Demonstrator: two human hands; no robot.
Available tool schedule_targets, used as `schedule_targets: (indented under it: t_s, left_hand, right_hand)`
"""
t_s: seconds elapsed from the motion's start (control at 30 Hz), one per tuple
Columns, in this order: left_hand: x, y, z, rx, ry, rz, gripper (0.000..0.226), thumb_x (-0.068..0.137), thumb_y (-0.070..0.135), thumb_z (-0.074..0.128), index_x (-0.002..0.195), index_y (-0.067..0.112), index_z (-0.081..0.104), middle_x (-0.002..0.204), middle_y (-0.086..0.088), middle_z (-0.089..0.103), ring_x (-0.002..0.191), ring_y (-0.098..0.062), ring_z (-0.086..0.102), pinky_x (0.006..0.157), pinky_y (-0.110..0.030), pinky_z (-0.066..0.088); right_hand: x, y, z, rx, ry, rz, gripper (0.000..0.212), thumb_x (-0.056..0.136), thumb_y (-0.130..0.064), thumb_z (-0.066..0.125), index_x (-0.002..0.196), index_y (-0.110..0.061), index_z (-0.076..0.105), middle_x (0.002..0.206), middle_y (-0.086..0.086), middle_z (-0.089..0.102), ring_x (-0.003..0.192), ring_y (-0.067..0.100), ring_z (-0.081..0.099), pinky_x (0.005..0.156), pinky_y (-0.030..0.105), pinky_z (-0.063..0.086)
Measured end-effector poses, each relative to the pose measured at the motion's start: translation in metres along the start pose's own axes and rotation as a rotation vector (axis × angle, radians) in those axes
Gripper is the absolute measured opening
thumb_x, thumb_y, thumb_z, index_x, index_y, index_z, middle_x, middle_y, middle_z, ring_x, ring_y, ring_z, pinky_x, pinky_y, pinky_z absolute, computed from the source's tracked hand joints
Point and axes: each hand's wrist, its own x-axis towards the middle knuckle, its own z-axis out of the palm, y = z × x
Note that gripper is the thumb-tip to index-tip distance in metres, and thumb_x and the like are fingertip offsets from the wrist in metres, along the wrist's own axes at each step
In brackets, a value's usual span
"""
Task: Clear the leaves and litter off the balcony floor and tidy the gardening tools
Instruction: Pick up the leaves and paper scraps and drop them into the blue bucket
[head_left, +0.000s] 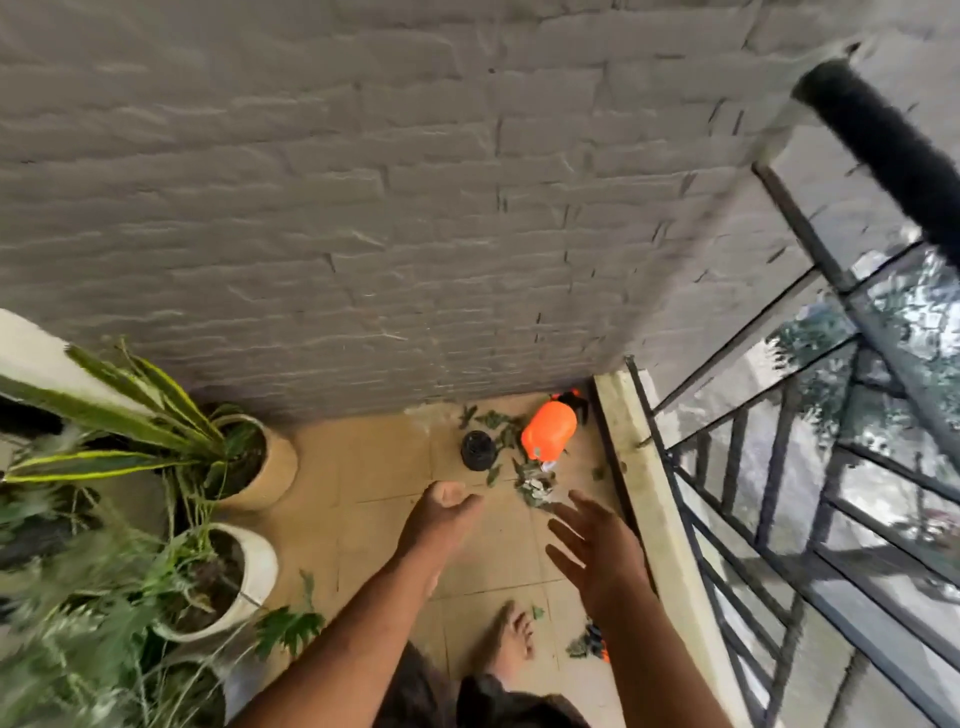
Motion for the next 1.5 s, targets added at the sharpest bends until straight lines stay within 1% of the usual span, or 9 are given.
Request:
schedule_targets:
  t_s: [0.2,0.47,0.6,0.73,0.87,1.0,1.13,1.33,1.5]
  left_hand:
    - [0.147,-0.023,0.029,0.208,0.013,-0.033,0.071,0.072,0.063,0.079,0.132,0.029,0.064,0.136,0.0,0.068,0.121,-0.02,0.066,0.105,-0.041,0.055]
    - [0.407,-0.06,0.125,0.648,-0.106,0.208,0.094,0.065,0.063,0.081,0.148,0.028,0.054,0.143,-0.005,0.064,0.128,-0.029,0.062,0.103,-0.037,0.052]
    - [0.53,-0.081,0.157,0.955,-0.1,0.348,0.096,0.072,0.056,0.087,0.154,0.034,0.044,0.154,-0.005,0.044,0.14,-0.033,0.043,0.111,-0.045,0.046]
    - [0.613,-0.113,0.164,1.302,-0.198,0.431,0.115,0.069,0.062,0.089,0.161,0.042,0.024,0.16,-0.002,0.018,0.148,-0.034,0.023,0.113,-0.055,0.044]
    - [0.665,-0.146,0.159,1.381,-0.241,0.521,0.118,0.069,0.061,0.087,0.162,0.046,0.017,0.161,-0.002,0.007,0.148,-0.036,0.019,0.114,-0.054,0.044]
    - [0.677,-0.157,0.148,1.295,-0.261,0.643,0.109,0.07,0.065,0.08,0.161,0.046,0.023,0.148,0.001,0.02,0.139,-0.029,0.032,0.109,-0.046,0.05]
    - [0.679,-0.158,0.132,1.215,-0.214,0.665,0.109,0.068,0.064,0.081,0.16,0.044,0.026,0.143,0.001,0.023,0.137,-0.027,0.034,0.107,-0.044,0.051]
    - [0.676,-0.175,0.099,1.127,-0.17,0.557,0.114,0.066,0.066,0.079,0.162,0.043,0.021,0.141,0.001,0.023,0.137,-0.028,0.031,0.108,-0.044,0.05]
    - [0.666,-0.212,0.061,1.079,-0.114,0.397,0.114,0.063,0.063,0.08,0.16,0.043,0.024,0.138,0.004,0.026,0.136,-0.024,0.032,0.108,-0.041,0.049]
  right_hand:
    - [0.118,0.006,-0.014,0.05,0.158,0.033,0.022,0.104,-0.027,0.054,0.115,-0.022,0.073,0.117,0.008,0.077,0.113,0.027,0.07,0.104,0.051,0.053]
    - [0.368,0.05,-0.007,-0.007,0.245,0.028,0.03,0.098,-0.036,0.056,0.122,-0.026,0.073,0.122,0.002,0.073,0.108,0.019,0.066,0.103,0.05,0.05]
    - [0.504,0.053,0.014,-0.172,0.237,-0.066,0.082,0.065,-0.054,0.081,0.139,-0.028,0.059,0.126,0.002,0.066,0.102,0.016,0.064,0.087,0.044,0.052]
    - [0.62,0.053,0.015,-0.282,0.371,-0.168,0.112,0.07,-0.054,0.09,0.158,-0.02,0.032,0.146,0.003,0.048,0.12,0.024,0.053,0.101,0.043,0.043]
    - [0.706,0.034,0.009,-0.342,0.47,-0.188,0.129,0.063,-0.057,0.094,0.162,-0.016,0.021,0.157,0.013,0.043,0.138,0.034,0.05,0.114,0.052,0.041]
    - [0.736,0.015,0.012,-0.345,0.479,-0.071,0.139,0.054,-0.054,0.097,0.162,-0.023,0.016,0.155,0.016,0.041,0.134,0.044,0.049,0.107,0.069,0.041]
    - [0.737,0.016,0.023,-0.31,0.501,-0.087,0.142,0.053,-0.045,0.098,0.164,-0.029,0.01,0.157,0.013,0.036,0.133,0.045,0.047,0.105,0.071,0.04]
    - [0.717,0.065,0.046,-0.148,0.435,-0.282,0.154,0.048,-0.04,0.099,0.164,-0.036,-0.001,0.158,0.009,0.035,0.132,0.036,0.049,0.113,0.065,0.038]
    - [0.689,0.13,0.091,-0.096,0.219,-0.517,0.157,0.048,-0.032,0.104,0.161,-0.048,-0.004,0.153,-0.004,0.035,0.129,0.027,0.053,0.117,0.055,0.038]
